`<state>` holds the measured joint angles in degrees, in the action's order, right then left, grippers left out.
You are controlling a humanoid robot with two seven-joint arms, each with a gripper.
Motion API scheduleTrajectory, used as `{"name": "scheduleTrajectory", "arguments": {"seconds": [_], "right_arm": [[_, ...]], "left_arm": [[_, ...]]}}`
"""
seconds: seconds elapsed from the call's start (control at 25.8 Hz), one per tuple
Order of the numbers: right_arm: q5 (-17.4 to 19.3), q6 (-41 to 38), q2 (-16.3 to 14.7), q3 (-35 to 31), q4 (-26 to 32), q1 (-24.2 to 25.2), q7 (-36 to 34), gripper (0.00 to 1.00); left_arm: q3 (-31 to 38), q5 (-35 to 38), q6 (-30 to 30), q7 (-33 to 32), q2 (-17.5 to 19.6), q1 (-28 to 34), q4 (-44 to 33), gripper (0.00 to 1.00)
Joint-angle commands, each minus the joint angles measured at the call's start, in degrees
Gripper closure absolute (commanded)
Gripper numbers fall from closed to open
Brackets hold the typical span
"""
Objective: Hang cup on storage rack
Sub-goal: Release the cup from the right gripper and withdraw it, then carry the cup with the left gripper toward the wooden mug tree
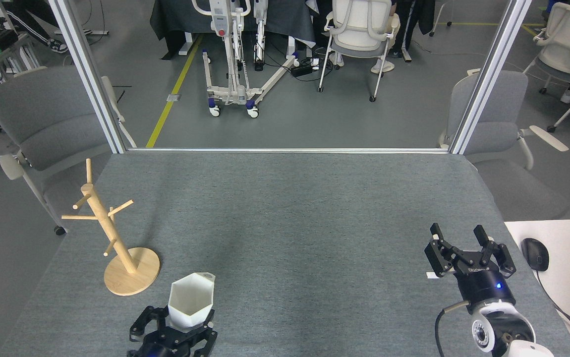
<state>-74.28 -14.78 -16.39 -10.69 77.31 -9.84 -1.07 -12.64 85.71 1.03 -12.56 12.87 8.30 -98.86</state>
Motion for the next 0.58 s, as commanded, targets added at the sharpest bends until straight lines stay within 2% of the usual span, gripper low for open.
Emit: {"name": "scheduleTrajectory", "arguments": {"seconds": [0.0,0.12,0.19,0.31,0.47,0.54], "right_arm": [[-1.04,-2.01,0.13,-1.17,-0.32,2.72,-0.24,0.00],[-1.92,-2.01,2.86,-1.00,-0.23,3.60,-0.24,0.00],[-5.17,-2.01,4.97,-0.91,1.88,5.09,-0.24,0.00],[-5.87,-1.04,5.50,-1.17,6.54,9.22,-0.24,0.00],[-5.96,-0.43,6.99,-1.52,7.24,9.57,0.19,0.00],[-5.79,-0.34,6.11,-1.44,7.15,9.22,-0.07,0.00]], "left_arm": [[7.98,0.07,0.02,1.66,1.46,3.91,-0.19,1.00],[15.36,0.07,-0.06,1.75,1.28,6.20,-0.19,1.00],[20.55,0.07,-0.06,1.75,1.28,6.29,-0.19,1.00],[27.31,0.07,0.02,1.31,1.37,6.20,-0.02,1.00],[31.71,0.16,-0.50,0.78,1.37,4.44,1.21,1.00],[32.76,0.25,-0.50,0.34,1.46,1.72,1.92,1.00]]}}
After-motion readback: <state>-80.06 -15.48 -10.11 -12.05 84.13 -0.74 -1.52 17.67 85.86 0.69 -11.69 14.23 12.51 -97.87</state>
